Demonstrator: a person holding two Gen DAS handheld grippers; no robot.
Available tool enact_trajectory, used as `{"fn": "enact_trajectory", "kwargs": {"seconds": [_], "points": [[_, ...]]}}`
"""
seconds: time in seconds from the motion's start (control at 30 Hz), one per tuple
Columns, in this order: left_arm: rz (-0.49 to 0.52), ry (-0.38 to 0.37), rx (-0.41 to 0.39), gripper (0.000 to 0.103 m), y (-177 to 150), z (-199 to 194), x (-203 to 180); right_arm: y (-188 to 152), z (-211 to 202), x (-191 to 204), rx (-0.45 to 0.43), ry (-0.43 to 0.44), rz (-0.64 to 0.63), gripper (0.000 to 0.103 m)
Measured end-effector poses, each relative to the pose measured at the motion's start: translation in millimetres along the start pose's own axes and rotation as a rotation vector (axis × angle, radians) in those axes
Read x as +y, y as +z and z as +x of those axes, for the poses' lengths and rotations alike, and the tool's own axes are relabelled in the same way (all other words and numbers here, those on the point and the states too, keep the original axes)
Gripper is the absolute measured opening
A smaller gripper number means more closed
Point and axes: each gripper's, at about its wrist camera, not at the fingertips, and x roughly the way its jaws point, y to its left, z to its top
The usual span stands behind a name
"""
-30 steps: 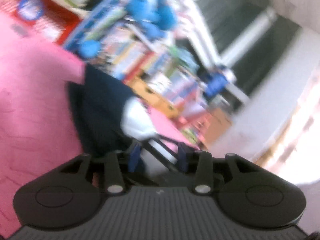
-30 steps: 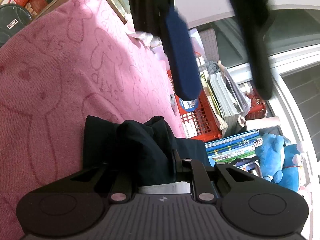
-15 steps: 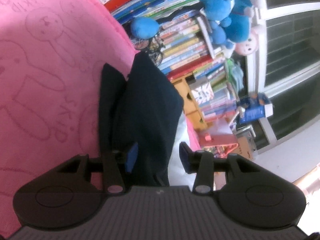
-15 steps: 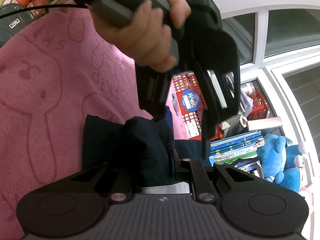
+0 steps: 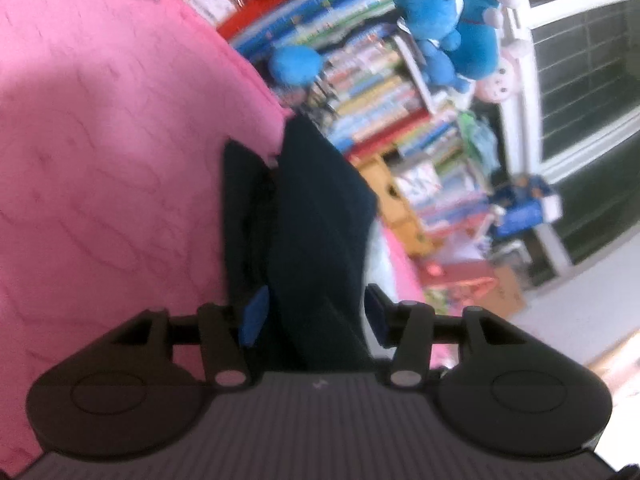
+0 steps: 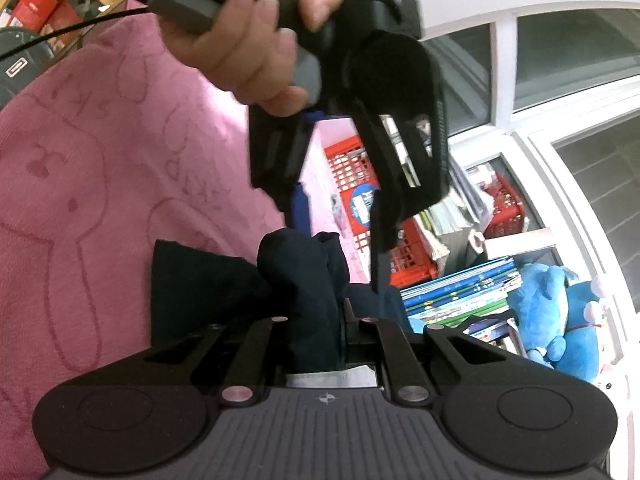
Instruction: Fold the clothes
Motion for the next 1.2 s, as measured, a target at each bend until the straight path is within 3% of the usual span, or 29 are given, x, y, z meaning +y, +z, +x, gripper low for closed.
{"fn": "enact_trajectory", "kwargs": {"seconds": [0.07, 0.27, 0.3, 0.33, 0.37, 0.47, 0.6, 0.63, 0.7, 0.8, 0.93, 1.07, 1.13, 1.2], "points": [[0.005, -0.013, 0.004, 0.062, -0.4, -1.7, -0.1, -0.1, -1.2, -2.4, -0.005, -0.009, 0.014, 0.013], [-0.033, -0.013, 0.078, 0.062, 20.3, 31.5, 6.1, 0.2, -0.7, -1.6, 0.002, -0.014, 0.017, 0.012], [-0.014, 0.009, 0.072, 0.050, 21.4, 34.0, 3.7, 0.0, 0.6, -2.1, 0.002, -0.013, 0.019, 0.012], [0.015, 0.037, 0.054, 0.041, 22.3, 34.8, 0.5, 0.0, 0.1, -1.2, 0.003, -0.011, 0.020, 0.012], [0.051, 0.065, 0.034, 0.025, 23.5, 35.1, -2.7, 0.1, -1.2, 0.6, 0.003, -0.008, 0.022, 0.012], [0.046, 0.068, 0.028, 0.024, 32.8, 39.2, -0.7, 0.6, -4.2, 3.9, 0.005, 0.009, 0.025, 0.012], [0.074, 0.111, -0.009, 0.049, 46.3, 47.8, -1.5, 0.0, -5.0, 4.2, 0.000, 0.061, 0.029, 0.012], [0.084, 0.124, -0.020, 0.048, 49.7, 50.0, -1.9, -0.2, -4.8, 4.7, -0.002, 0.073, 0.025, 0.011], [0.103, 0.149, -0.041, 0.024, 56.4, 54.5, -2.7, -0.5, -5.3, 4.5, -0.003, 0.088, 0.024, 0.011], [0.131, 0.188, -0.074, 0.014, 66.5, 61.3, -3.9, -1.0, -4.6, 1.9, -0.001, 0.105, 0.038, 0.011], [0.168, 0.239, -0.117, 0.012, 79.9, 70.2, -5.5, -2.1, -1.6, -2.9, -0.001, 0.128, 0.050, 0.011], [0.204, 0.349, -0.193, 0.011, 95.5, 77.6, -6.1, -0.2, -4.6, -3.9, 0.000, 0.143, 0.069, 0.012], [0.182, 0.378, -0.226, 0.010, 101.8, 77.2, -5.6, 1.3, -5.4, -8.9, 0.007, 0.163, 0.112, 0.015], [0.187, 0.383, -0.248, 0.010, 103.1, 71.7, -10.2, 2.9, -5.0, -24.5, 0.015, 0.212, 0.209, 0.027]]}}
